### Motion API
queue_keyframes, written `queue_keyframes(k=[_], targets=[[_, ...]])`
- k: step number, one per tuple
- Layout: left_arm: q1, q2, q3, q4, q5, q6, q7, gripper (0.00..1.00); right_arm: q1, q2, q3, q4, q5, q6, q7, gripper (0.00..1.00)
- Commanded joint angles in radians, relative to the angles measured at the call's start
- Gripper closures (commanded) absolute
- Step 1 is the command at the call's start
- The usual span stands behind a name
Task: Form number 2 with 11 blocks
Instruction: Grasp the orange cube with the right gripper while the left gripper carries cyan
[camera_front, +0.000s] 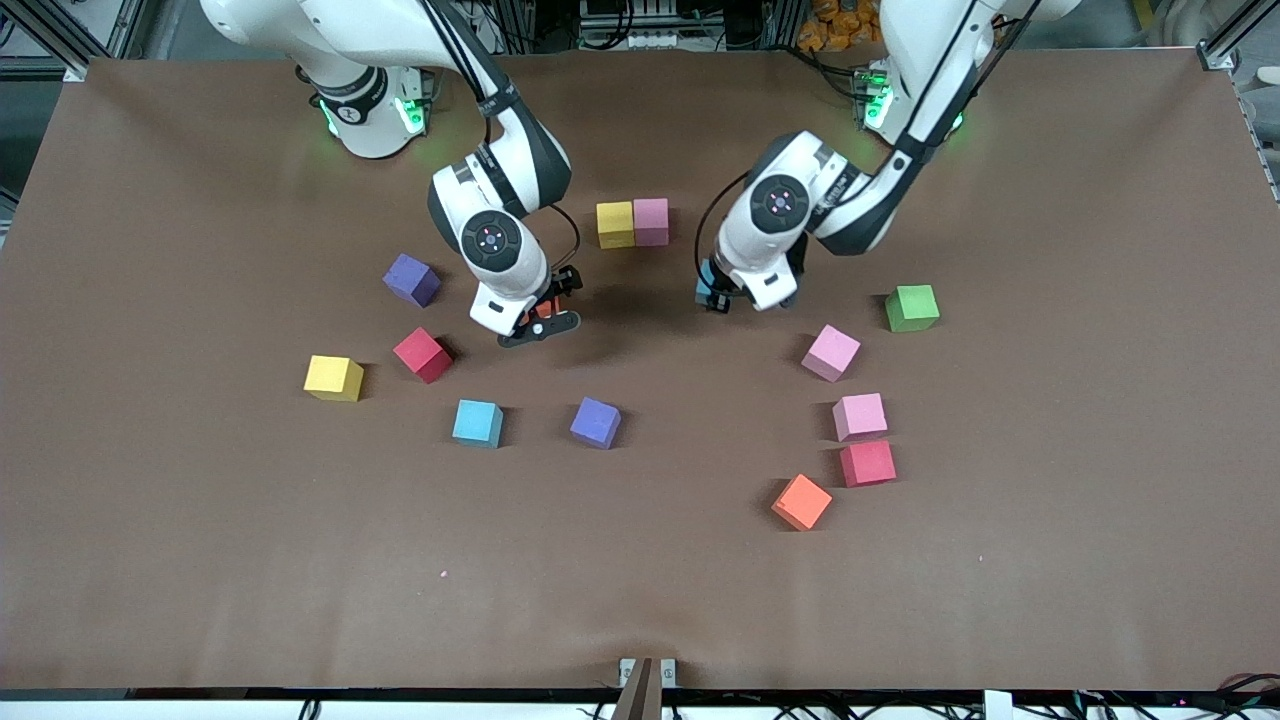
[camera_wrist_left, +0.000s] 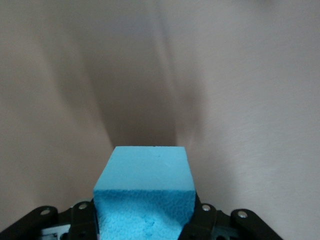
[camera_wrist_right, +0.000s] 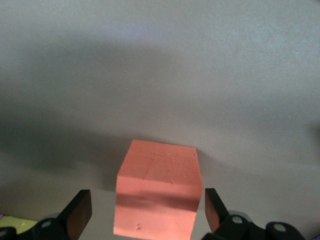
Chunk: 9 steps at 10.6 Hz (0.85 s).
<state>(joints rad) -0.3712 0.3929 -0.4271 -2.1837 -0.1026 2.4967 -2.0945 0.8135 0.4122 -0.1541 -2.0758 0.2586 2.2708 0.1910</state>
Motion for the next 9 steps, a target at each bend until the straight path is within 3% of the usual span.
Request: queue_keyframes(k=[1,3,4,5,6,7,9], targets=[[-0.032,-0.039,-0.025,-0.062,0.001,0.034,-0.168,0.62,-0.014,0.0,0.008,-0.036,0.019,0.051,0.008,0.0],[-0.058,-0.042,-0.025,-0.114,0.003,0.115,-0.261,0.62,-0.014,0.011,0.008,-0.036,0.019,0.058,0.011,0.0],[-0.061,-0.052,-0.027,-0.145,0.003,0.158,-0.286,0.62,-0.016,0.014,0.008,-0.036,0.019,0.058,0.011,0.15],[-0.06,-0.057,-0.028,-0.157,0.003,0.169,-0.311,0.62,-0.016,0.016,0.008,-0.036,0.019,0.058,0.011,0.46],[-0.06,-0.057,-0.041,-0.157,0.003,0.171,-0.341,0.62,-0.022,0.014,0.008,-0.036,0.021,0.056,0.011,0.63],[-0.057,-0.065,-0.048,-0.163,0.001,0.182,-0.36,0.62,-0.03,0.008,0.008,-0.035,0.021,0.05,0.011,0.69],[-0.061,-0.083,-0.048,-0.205,0.001,0.273,-0.432,0.61,-0.046,-0.009,0.01,-0.017,0.021,0.032,0.028,0.69]])
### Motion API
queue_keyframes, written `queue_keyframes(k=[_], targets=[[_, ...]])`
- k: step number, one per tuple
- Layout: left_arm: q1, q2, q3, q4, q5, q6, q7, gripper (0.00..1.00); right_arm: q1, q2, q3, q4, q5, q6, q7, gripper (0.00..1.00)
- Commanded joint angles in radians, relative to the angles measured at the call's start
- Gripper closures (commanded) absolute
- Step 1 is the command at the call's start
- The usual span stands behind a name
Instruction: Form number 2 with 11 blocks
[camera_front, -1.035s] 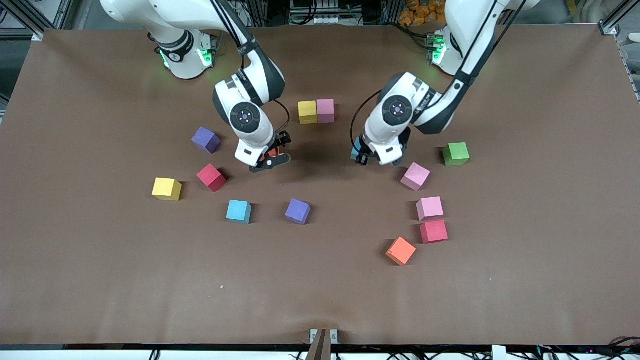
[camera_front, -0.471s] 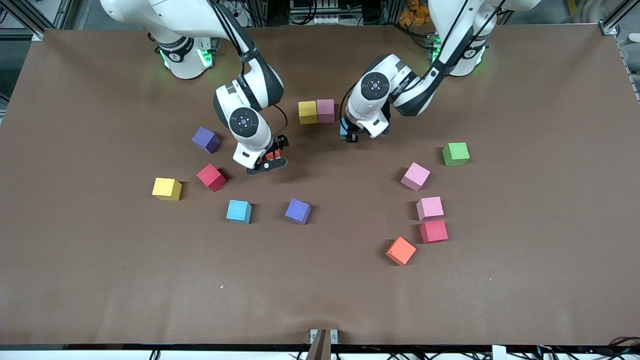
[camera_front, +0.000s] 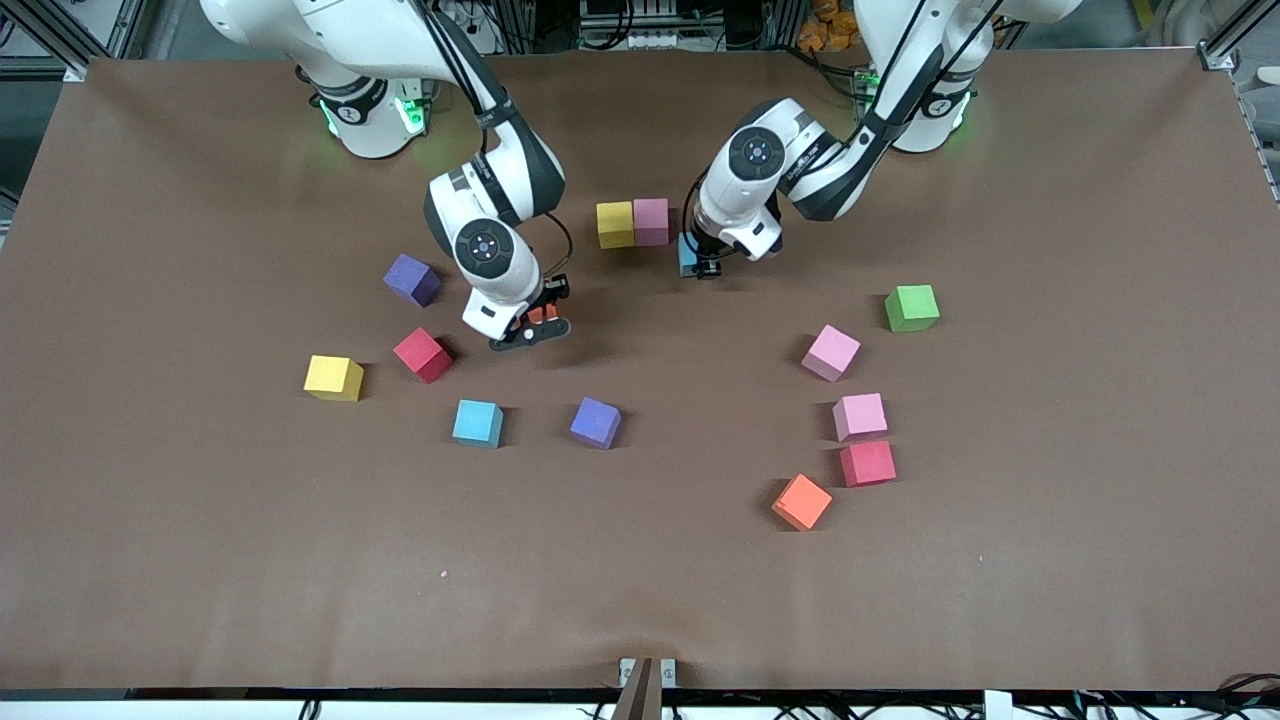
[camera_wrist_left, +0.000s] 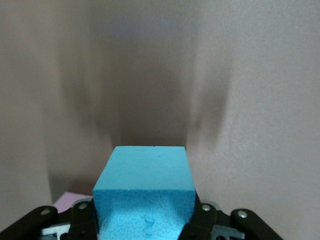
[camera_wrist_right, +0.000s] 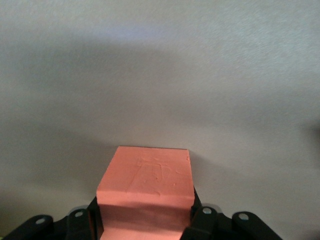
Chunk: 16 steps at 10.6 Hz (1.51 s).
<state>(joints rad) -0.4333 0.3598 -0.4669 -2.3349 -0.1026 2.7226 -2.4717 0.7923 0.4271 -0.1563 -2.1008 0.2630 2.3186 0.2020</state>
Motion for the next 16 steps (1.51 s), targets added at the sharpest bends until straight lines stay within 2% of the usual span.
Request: queue_keyframes(k=[1,4,10,16], targets=[[-0.013,-0.05,-0.01,-0.06,0.001,0.046,-0.058,0.61,-0.025,-0.031,0.012,0.024,0.016,-0.024,0.036,0.69],[-0.038,-0.067,-0.019,-0.098,0.001,0.049,-0.062,0.61,-0.03,-0.024,0.011,0.137,0.016,-0.108,0.051,0.69],[-0.081,-0.071,-0.03,-0.119,0.009,0.081,-0.062,0.58,-0.039,-0.022,0.011,0.222,0.016,-0.192,0.086,0.69],[-0.105,-0.041,-0.029,-0.118,0.012,0.109,-0.062,0.52,-0.039,-0.022,0.011,0.223,0.016,-0.194,0.088,0.69]])
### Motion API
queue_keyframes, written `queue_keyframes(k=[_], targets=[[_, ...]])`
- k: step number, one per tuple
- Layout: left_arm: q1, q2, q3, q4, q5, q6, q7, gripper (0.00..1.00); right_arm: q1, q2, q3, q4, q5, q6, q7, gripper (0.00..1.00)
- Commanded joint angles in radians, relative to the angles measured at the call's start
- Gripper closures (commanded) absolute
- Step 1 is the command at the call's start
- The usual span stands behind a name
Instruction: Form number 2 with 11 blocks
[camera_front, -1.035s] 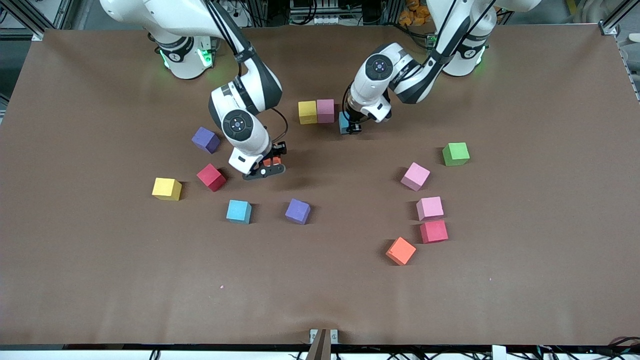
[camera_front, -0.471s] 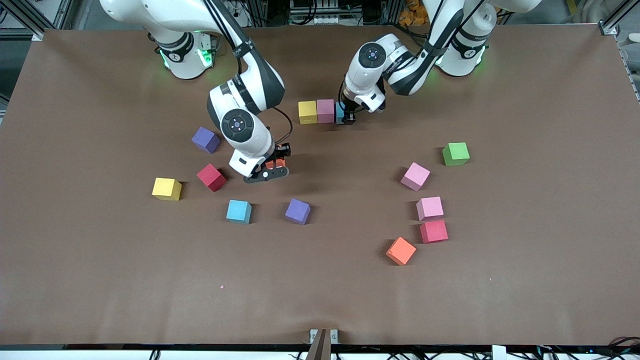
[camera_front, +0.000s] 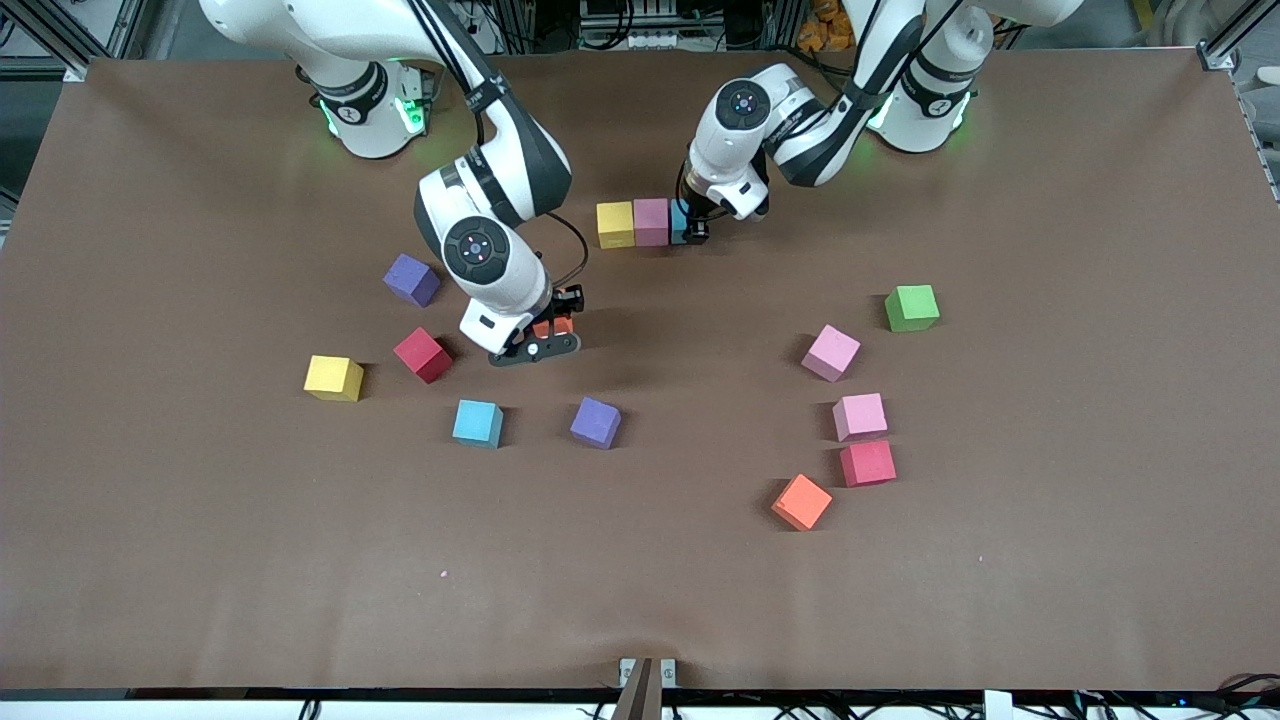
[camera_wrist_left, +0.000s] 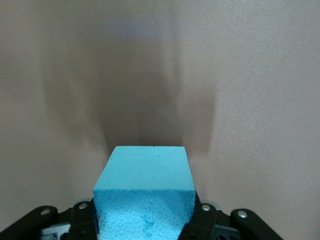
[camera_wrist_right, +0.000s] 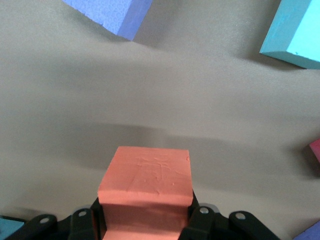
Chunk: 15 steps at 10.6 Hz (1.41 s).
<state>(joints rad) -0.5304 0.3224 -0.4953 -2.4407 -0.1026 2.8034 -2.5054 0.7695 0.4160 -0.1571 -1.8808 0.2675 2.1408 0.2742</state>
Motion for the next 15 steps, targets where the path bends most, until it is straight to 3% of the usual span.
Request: queue_keyframes(k=[1,3,4,6,15], targets=[[-0.008,0.004,0.0,-0.011,0.012,0.03,-0.027,0.5,-0.016,-0.011,0.011,0.003,0.012,-0.018,0.016,0.69],[-0.016,0.017,0.003,-0.006,0.012,0.031,-0.027,0.45,-0.015,-0.011,0.011,0.003,0.012,-0.016,0.016,0.68],[-0.017,0.018,0.003,-0.004,0.014,0.033,-0.027,0.37,-0.015,-0.011,0.011,0.003,0.012,-0.016,0.017,0.68],[-0.017,0.018,0.003,-0.004,0.018,0.033,-0.027,0.0,-0.01,-0.011,0.011,0.003,0.012,-0.016,0.017,0.68],[-0.005,-0.069,0.0,-0.004,0.02,-0.033,-0.02,0.0,0.016,-0.005,0.016,0.011,0.013,-0.007,0.095,0.68]])
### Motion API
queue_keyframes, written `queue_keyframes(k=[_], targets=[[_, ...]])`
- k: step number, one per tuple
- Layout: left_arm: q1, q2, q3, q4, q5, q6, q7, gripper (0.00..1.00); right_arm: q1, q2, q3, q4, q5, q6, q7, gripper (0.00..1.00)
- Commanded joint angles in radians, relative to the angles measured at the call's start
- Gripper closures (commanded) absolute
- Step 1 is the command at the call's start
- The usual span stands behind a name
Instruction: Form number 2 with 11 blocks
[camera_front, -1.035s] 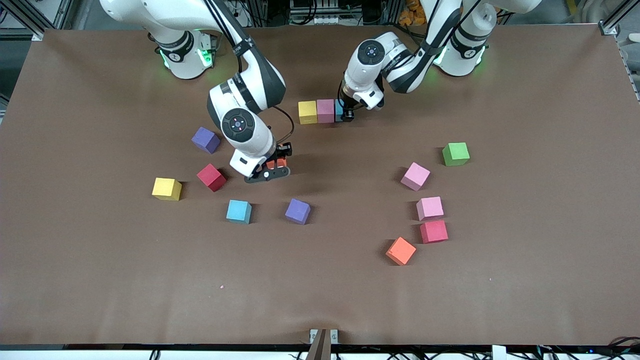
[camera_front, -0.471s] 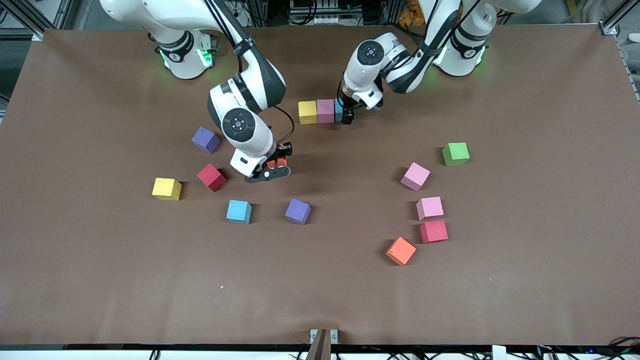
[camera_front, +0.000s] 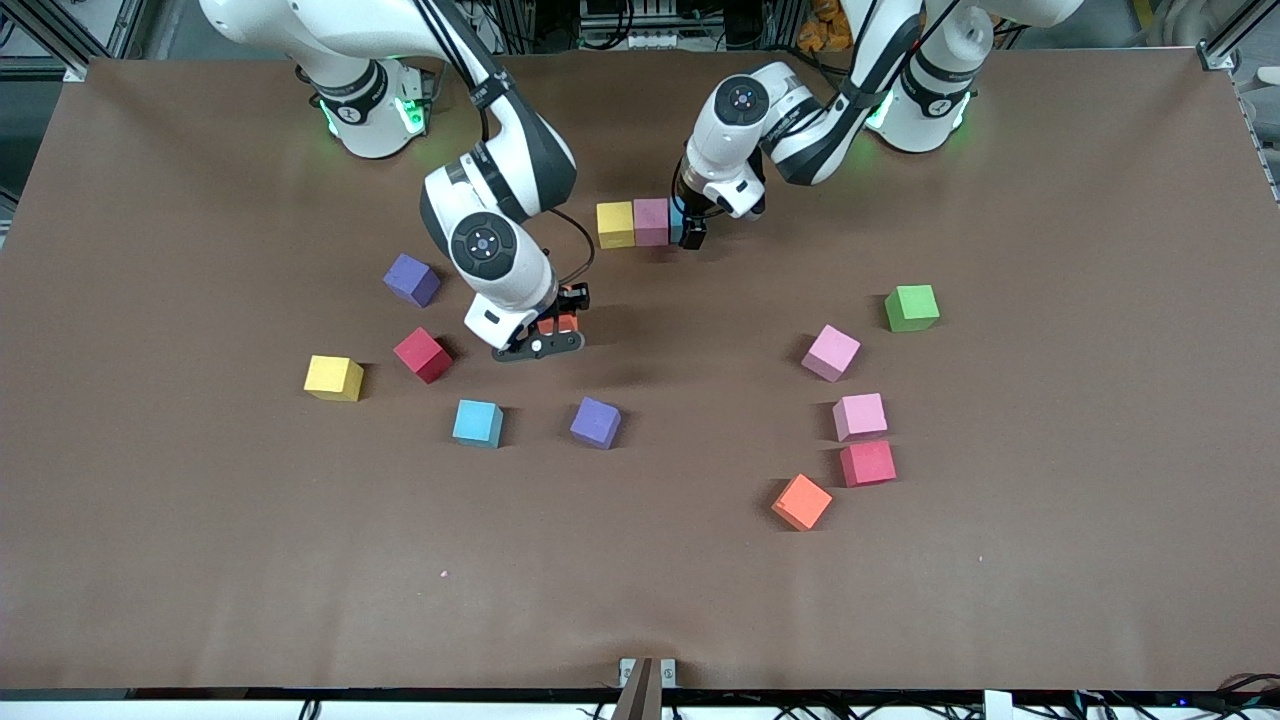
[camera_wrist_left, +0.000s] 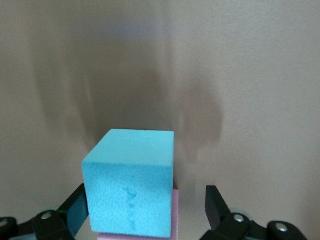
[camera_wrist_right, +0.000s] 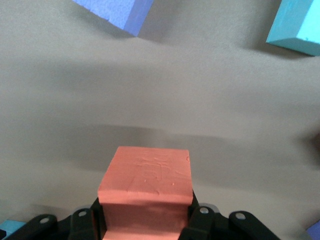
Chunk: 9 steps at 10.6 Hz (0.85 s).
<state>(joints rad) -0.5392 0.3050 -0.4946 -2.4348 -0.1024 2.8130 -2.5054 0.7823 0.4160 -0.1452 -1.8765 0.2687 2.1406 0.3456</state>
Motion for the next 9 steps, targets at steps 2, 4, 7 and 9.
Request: queue_keyframes(k=[2,4,7,9], targets=[[0.015,-0.093,0.001,-0.006,0.02,-0.084,-0.013,0.0,0.008,0.001,0.004,0.007,0.027,-0.004,0.032,0.68],[0.042,-0.139,0.002,0.016,0.02,-0.125,-0.001,0.0,0.035,0.02,0.004,0.013,0.096,0.015,0.035,0.68],[0.105,-0.15,0.002,0.104,0.021,-0.254,0.072,0.0,0.087,0.079,0.004,0.074,0.096,0.007,0.099,0.68],[0.186,-0.144,0.005,0.167,0.021,-0.311,0.204,0.0,0.145,0.138,0.004,0.143,0.095,0.008,0.179,0.68]])
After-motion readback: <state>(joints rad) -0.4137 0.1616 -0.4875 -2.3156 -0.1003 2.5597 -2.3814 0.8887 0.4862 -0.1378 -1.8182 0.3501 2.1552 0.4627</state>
